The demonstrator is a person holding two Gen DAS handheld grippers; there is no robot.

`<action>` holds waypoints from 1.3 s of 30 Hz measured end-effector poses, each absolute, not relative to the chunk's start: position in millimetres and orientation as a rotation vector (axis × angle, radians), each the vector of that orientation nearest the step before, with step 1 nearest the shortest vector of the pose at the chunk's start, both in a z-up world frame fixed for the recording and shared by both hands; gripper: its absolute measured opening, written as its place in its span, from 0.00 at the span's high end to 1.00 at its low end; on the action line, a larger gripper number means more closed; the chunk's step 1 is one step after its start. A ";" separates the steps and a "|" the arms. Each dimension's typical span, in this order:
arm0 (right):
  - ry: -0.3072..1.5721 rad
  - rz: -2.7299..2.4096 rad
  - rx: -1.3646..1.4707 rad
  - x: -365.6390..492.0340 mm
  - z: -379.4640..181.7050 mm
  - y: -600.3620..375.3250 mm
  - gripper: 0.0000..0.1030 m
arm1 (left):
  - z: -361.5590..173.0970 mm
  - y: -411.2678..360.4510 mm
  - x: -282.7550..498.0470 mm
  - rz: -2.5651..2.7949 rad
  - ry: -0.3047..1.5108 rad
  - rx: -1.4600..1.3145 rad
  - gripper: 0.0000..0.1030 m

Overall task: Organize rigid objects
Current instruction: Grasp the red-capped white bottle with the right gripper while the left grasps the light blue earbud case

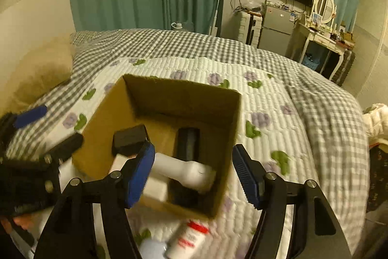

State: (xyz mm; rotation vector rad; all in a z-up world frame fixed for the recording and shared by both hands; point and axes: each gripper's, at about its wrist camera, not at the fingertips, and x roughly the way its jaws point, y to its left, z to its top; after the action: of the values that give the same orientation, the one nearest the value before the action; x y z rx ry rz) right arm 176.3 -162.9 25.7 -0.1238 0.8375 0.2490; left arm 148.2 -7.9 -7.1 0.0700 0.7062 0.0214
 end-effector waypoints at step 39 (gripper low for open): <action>1.156 0.317 -0.204 114.6 -73.0 -179.4 0.64 | -115.3 -46.4 96.3 -0.019 0.937 -0.091 0.08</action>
State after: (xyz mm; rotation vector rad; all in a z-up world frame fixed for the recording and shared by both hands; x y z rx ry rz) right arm 114.6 -179.4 -73.0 -0.2038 1.1556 0.3173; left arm 96.3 -46.4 -115.3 -0.0912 0.9366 -0.0188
